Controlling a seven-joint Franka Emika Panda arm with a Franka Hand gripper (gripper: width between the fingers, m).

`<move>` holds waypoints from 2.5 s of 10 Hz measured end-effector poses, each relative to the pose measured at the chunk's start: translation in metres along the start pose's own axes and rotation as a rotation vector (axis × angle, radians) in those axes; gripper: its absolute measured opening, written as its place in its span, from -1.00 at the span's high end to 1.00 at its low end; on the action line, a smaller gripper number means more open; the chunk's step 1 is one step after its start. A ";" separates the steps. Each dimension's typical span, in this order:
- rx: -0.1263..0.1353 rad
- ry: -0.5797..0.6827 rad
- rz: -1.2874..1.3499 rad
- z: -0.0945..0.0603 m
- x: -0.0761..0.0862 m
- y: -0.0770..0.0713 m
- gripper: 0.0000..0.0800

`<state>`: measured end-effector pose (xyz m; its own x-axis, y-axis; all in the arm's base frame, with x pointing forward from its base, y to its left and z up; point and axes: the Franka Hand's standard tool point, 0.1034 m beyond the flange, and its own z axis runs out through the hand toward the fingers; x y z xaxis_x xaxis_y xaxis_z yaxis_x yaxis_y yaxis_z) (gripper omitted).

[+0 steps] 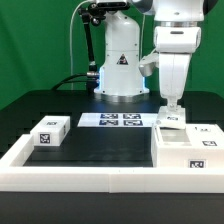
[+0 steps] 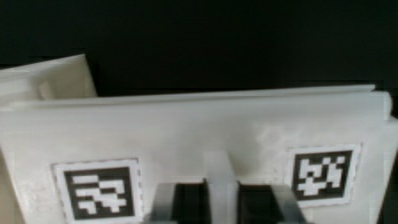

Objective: Assemble cabinet

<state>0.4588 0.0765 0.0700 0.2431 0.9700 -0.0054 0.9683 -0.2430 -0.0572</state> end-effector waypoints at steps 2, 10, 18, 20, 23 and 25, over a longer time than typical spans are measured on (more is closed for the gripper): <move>0.000 0.000 0.007 0.000 0.000 0.000 0.83; -0.006 0.005 0.021 0.000 0.001 0.001 0.82; 0.004 -0.001 -0.027 0.003 -0.003 -0.007 0.82; -0.001 0.003 -0.027 0.002 -0.004 0.000 0.82; 0.009 -0.001 -0.028 0.002 -0.002 0.005 0.82; 0.011 0.000 -0.029 0.003 -0.002 0.006 0.82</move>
Offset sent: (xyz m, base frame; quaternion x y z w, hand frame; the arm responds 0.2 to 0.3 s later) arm -0.0026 -0.0012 -0.0044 -0.0037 0.0015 -0.0039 1.0000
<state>0.4645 0.0734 0.0671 0.2153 0.9765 -0.0041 0.9742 -0.2150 -0.0681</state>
